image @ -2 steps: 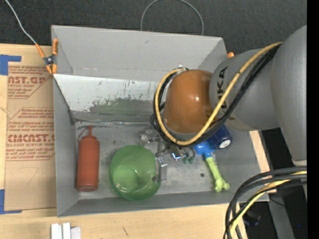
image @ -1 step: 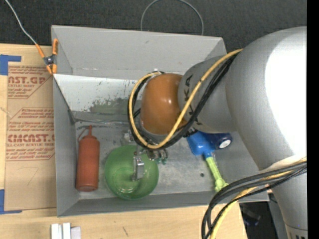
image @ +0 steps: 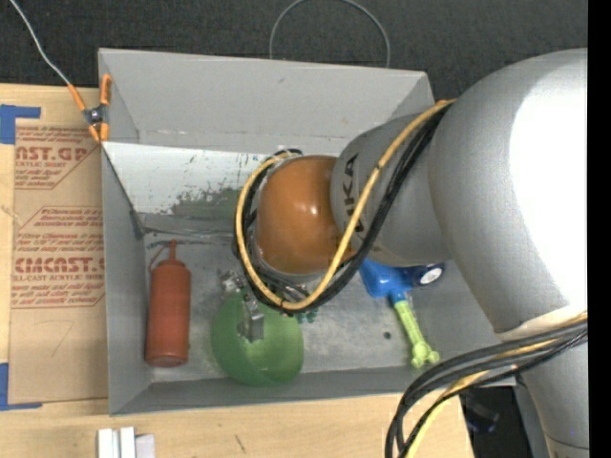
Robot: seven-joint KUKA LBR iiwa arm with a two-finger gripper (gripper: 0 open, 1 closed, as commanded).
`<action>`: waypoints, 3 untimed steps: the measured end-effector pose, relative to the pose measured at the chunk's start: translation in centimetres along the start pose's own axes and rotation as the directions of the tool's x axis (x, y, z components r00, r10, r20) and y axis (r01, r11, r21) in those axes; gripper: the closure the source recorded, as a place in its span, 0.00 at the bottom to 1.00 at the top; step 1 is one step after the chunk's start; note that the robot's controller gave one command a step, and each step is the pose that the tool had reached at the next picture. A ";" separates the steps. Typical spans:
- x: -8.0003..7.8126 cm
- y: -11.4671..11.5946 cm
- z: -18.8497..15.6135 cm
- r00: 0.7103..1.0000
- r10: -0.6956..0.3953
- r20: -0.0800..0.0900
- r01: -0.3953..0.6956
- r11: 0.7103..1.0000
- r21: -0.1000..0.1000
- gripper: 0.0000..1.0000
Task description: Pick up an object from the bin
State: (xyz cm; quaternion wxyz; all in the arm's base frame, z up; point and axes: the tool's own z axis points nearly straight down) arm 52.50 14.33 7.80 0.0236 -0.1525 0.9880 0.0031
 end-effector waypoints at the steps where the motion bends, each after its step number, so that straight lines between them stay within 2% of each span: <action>1: 0.0 0.0 0.0 1.000 0.000 0.000 0.000 1.000 0.000 1.00; 2: 0.3 0.3 -8.2 1.000 -0.011 -0.028 0.011 1.000 -0.001 1.00; 3: -1.6 -1.0 -12.3 1.000 -0.017 0.005 0.017 1.000 0.000 1.00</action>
Offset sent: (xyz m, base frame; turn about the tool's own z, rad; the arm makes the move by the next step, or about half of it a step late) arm -0.0014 0.0046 0.2029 -0.0214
